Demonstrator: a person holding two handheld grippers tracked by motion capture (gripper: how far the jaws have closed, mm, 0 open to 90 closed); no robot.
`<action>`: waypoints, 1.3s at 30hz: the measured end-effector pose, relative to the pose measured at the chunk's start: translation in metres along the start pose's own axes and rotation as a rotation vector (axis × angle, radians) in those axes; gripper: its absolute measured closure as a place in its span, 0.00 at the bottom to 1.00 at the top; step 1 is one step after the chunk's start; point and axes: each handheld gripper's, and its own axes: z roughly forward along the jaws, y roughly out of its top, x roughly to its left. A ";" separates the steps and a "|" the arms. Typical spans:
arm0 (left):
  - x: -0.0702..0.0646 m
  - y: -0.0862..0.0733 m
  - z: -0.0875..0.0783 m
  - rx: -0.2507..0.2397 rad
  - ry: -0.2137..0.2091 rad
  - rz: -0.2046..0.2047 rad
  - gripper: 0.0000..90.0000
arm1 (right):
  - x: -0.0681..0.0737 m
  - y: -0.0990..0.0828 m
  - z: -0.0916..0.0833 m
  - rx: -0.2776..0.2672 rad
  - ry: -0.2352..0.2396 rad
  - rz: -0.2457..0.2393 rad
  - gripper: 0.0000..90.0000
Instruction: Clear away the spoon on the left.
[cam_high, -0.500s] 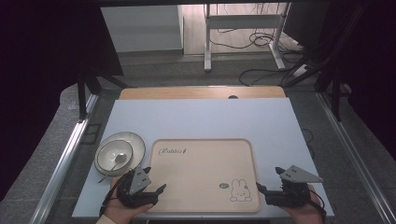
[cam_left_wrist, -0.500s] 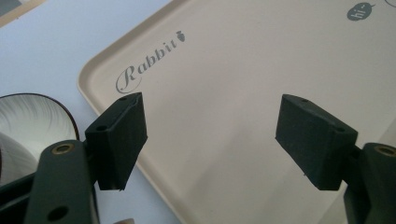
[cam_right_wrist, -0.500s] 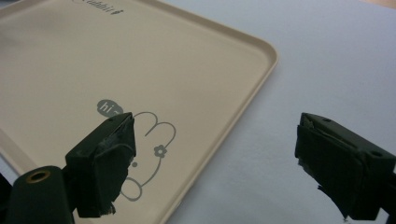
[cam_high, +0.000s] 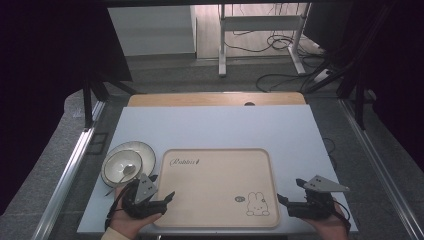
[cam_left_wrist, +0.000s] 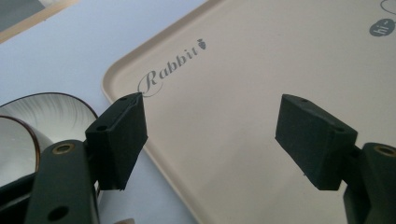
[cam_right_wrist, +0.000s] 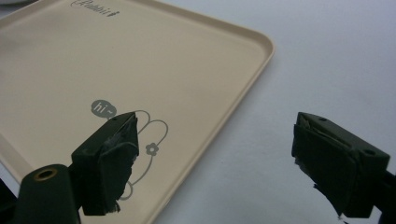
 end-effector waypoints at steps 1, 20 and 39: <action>0.001 0.000 0.000 0.003 0.000 0.004 0.28 | -0.001 0.000 0.000 0.003 0.002 -0.002 0.17; 0.000 -0.005 -0.012 -0.023 0.003 0.019 0.28 | 0.003 0.002 0.000 -0.005 -0.007 -0.014 0.18; 0.006 -0.001 -0.032 -0.075 0.062 0.014 0.29 | 0.000 -0.002 -0.001 0.019 -0.028 -0.018 0.19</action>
